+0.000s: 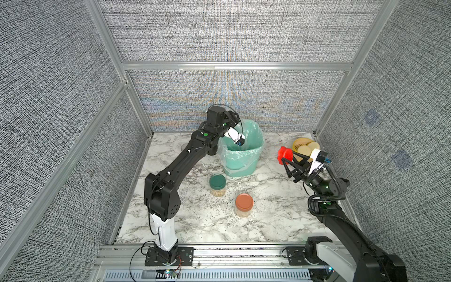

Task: Empty moldy peanuts from jars
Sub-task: Pour the moldy peanuts from the jar into the trash bin.

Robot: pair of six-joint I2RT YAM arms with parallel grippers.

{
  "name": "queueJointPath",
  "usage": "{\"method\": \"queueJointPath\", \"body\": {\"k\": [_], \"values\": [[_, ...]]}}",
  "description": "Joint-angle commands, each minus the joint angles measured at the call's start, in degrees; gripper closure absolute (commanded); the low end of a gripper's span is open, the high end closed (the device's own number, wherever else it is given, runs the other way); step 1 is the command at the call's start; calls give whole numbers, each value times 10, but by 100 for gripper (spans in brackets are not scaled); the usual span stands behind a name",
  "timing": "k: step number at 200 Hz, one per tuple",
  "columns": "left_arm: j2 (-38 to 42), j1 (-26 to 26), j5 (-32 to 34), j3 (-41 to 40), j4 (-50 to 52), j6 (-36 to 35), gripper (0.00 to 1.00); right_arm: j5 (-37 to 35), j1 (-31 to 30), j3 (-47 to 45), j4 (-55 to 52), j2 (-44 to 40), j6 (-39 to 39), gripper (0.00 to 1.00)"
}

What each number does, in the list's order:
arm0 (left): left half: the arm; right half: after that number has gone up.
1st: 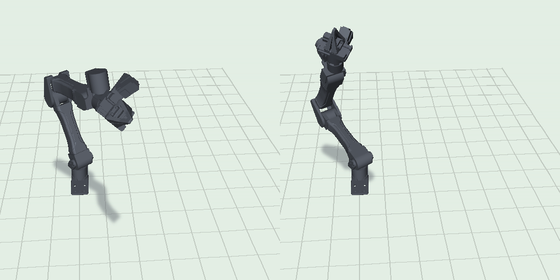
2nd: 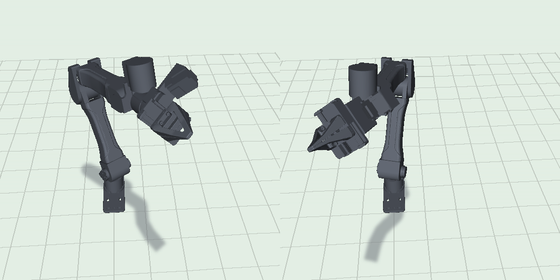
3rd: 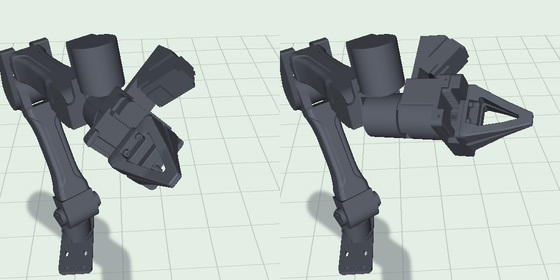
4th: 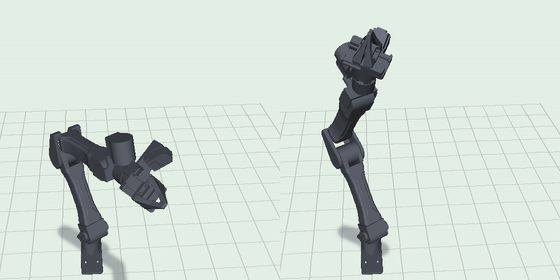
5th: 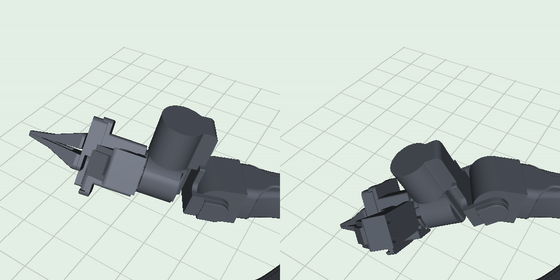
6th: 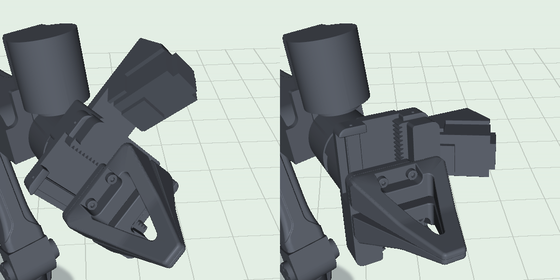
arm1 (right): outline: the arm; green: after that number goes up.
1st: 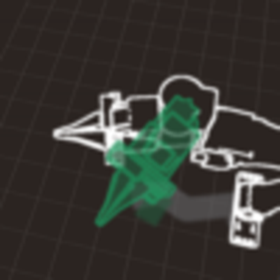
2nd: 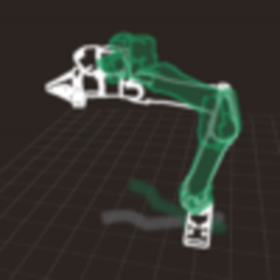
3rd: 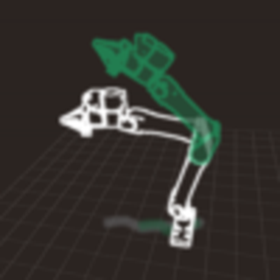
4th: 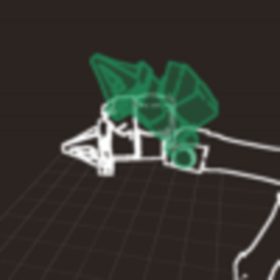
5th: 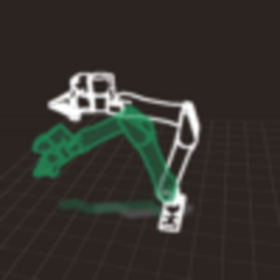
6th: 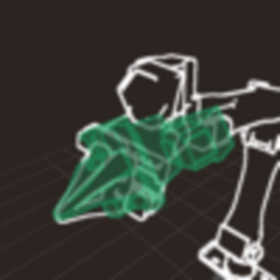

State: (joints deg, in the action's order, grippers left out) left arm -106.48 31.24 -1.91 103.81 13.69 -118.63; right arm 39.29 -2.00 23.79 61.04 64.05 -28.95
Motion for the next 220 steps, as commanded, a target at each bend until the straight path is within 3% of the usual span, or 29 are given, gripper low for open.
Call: {"method": "queueJointPath", "body": {"k": [1,106,152,192,220], "values": [[24,-5,-14,-29,18,-310,94,-2,0,2,27,4,-6,100],[13,-4,-21,-15,-28,-279,94,-1,-1,-1,42,14,-18,100],[18,-3,-14,-48,-25,-252,94,0,-1,-4,36,12,-16,100],[17,-2,-23,-51,-63,-128,100,-1,0,1,28,19,-16,100],[22,-1,-50,-75,-128,28,100,5,0,10,27,23,-23,100]]}}
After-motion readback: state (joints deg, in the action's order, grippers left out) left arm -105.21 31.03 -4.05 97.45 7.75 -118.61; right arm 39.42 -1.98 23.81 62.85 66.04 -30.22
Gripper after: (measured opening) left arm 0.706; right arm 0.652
